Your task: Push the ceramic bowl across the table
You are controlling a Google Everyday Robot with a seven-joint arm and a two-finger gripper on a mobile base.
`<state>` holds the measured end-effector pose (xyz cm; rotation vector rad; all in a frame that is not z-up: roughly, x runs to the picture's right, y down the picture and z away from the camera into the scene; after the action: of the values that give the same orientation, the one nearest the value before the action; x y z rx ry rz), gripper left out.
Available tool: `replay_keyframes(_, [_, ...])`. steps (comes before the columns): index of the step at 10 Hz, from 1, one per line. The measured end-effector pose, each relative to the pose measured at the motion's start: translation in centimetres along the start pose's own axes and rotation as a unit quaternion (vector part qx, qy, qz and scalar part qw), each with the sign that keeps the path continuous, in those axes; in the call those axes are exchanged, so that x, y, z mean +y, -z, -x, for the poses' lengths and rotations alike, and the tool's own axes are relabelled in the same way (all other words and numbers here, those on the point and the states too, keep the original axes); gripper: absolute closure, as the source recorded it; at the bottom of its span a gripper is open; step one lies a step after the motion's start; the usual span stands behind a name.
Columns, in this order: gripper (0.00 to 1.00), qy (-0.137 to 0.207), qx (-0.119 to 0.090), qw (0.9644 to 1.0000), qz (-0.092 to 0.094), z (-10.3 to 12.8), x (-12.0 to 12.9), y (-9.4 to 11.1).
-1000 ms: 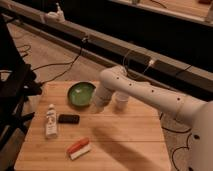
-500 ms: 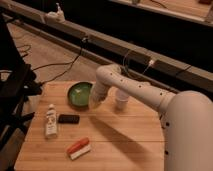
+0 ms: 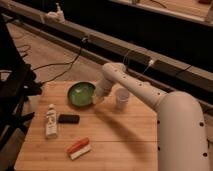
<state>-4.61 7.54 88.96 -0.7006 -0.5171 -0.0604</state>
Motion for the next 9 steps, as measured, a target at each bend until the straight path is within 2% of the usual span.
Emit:
replay_keyframes(5, [1.0, -0.003, 0.003, 1.0, -0.003, -0.2, -0.4, 0.0])
replay_keyframes(7, [1.0, -0.028, 0.027, 0.9992, -0.014, -2.3, -1.4, 0.3])
replay_keyframes(9, [1.0, -0.042, 0.046, 0.9979, -0.019, -3.4, -2.1, 0.6])
